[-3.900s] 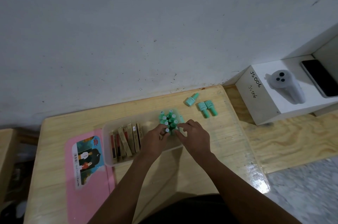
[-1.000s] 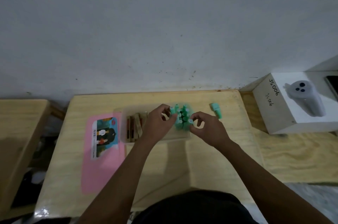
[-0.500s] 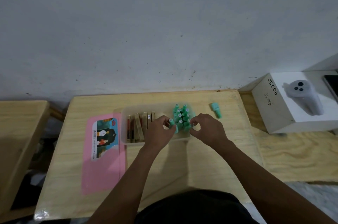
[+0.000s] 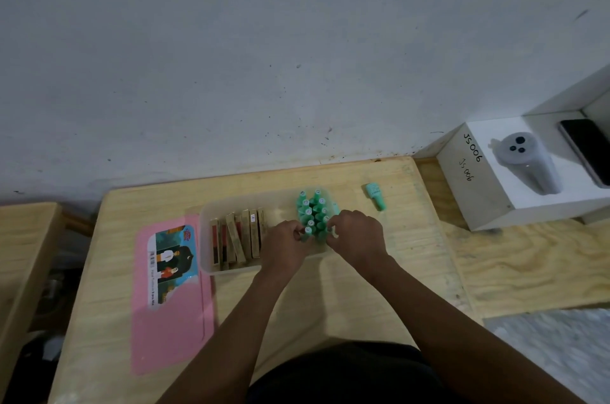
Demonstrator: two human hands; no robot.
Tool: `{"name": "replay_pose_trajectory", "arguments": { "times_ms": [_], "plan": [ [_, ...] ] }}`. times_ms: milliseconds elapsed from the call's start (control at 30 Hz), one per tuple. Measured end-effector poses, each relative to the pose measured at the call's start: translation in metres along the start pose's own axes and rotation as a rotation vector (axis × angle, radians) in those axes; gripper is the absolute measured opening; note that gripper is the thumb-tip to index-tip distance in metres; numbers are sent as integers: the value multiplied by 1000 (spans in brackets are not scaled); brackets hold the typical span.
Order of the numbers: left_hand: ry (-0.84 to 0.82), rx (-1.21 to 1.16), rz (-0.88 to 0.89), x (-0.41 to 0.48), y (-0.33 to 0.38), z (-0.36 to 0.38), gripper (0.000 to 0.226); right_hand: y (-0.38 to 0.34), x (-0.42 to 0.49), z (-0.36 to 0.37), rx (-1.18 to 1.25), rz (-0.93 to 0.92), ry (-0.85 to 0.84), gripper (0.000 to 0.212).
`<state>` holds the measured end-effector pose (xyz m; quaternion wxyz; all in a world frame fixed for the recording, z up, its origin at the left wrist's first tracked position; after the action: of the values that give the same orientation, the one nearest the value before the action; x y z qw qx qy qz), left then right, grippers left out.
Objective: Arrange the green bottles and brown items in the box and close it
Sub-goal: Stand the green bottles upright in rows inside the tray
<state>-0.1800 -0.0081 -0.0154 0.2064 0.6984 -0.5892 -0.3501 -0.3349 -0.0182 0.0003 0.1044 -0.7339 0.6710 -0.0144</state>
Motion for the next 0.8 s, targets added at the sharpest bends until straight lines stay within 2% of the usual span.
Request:
{"name": "replay_pose_trajectory", "arguments": {
  "times_ms": [200, 800],
  "plan": [
    [20, 23, -28, 3, 1, 11, 12, 5, -3, 5, 52, 25, 44, 21],
    [35, 20, -19, 0, -1, 13, 13, 13, -10, 5, 191, 13, 68, 25]
  ]
}}
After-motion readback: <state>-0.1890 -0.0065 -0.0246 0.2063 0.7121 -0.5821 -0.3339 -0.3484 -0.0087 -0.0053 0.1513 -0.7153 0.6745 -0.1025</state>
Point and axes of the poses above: each hand's wrist, its own x-axis towards the middle knuckle, its own z-axis out of the palm, y = z × x, the point moved 1 cm from there along x, towards the middle knuckle, and after that the axes turned 1 degree about -x, right-handed, at the moved point
